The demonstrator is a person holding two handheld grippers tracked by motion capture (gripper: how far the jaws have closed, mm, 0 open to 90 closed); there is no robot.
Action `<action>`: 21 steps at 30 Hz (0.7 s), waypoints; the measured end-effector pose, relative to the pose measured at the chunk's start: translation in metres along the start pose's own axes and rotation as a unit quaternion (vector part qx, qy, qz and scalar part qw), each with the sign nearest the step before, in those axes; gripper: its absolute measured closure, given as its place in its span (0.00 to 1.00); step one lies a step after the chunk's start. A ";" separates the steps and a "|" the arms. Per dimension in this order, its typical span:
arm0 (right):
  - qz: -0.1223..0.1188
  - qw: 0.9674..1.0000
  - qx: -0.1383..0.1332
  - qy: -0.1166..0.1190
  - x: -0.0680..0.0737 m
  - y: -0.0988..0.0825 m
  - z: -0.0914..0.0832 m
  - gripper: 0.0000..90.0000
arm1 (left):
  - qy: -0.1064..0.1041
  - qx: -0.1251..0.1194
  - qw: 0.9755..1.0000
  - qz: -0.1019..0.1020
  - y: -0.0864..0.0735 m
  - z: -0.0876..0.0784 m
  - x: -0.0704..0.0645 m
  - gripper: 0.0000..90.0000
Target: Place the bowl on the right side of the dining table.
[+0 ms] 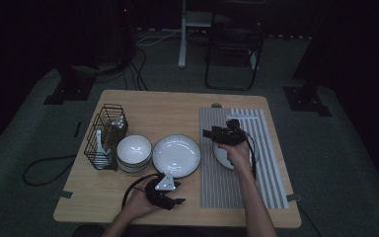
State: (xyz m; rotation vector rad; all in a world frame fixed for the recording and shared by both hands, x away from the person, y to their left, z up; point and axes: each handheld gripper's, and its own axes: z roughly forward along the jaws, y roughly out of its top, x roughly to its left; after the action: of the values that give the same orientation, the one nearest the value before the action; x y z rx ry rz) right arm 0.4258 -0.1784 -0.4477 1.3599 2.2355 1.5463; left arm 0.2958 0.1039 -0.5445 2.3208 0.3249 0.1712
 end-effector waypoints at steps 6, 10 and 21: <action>-0.003 1.000 -0.002 0.004 0.004 0.002 0.002 0.46 | 0.000 0.000 1.000 0.000 0.000 0.000 0.000 0.43; -0.003 1.000 -0.002 0.002 0.007 0.003 0.004 0.43 | 0.000 0.000 1.000 0.000 0.000 0.000 0.000 0.43; -0.018 1.000 0.003 0.012 0.020 0.012 0.011 0.44 | -0.001 0.000 1.000 0.000 0.000 0.000 0.000 0.43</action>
State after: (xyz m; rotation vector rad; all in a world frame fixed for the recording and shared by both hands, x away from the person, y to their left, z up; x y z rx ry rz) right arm 0.4276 -0.1553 -0.4359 1.3032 2.2678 1.5525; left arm 0.2958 0.1038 -0.5446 2.3207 0.3246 0.1677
